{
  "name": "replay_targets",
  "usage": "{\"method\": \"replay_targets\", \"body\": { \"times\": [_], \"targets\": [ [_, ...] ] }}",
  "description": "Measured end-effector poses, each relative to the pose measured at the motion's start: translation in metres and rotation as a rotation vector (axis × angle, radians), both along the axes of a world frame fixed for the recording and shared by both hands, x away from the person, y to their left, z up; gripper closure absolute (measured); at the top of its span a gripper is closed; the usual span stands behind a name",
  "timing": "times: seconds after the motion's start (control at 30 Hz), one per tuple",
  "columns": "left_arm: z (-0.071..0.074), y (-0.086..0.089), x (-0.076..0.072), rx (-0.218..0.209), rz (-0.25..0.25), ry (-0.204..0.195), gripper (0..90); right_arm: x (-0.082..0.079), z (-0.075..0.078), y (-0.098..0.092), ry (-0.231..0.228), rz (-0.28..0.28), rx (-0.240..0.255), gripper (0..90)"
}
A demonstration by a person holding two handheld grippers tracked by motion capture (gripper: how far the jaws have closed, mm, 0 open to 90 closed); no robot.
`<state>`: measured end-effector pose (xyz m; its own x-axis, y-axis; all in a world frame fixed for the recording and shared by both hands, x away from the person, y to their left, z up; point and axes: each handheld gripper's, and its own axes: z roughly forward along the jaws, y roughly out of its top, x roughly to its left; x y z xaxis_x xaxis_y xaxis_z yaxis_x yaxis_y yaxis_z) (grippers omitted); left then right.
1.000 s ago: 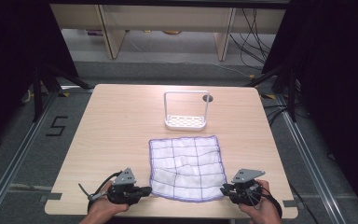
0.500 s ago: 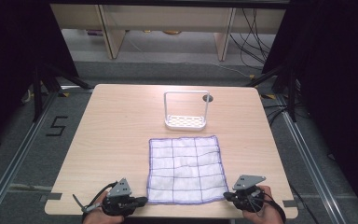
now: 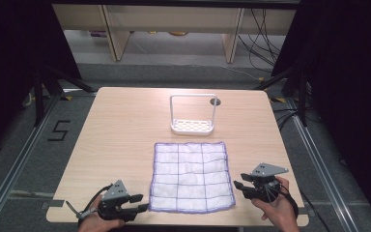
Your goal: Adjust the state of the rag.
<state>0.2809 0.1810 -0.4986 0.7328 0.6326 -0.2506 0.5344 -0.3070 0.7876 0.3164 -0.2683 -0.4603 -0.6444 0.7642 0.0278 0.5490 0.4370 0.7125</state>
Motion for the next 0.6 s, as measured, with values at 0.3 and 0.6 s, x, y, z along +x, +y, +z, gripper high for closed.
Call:
{"method": "replay_targets", "body": {
  "times": [0.3, 0.6],
  "targets": [
    [0.024, 0.011, 0.073, 0.037, 0.109, -0.071, 46.5, 0.056, 0.011, 0.004, -0.036, -0.026, 0.032, 54.0],
    [0.022, -0.006, 0.144, 0.093, 0.134, -0.059, 42.0, 0.109, 0.006, 0.009, -0.012, -0.042, 0.000, 54.0]
  ]
}}
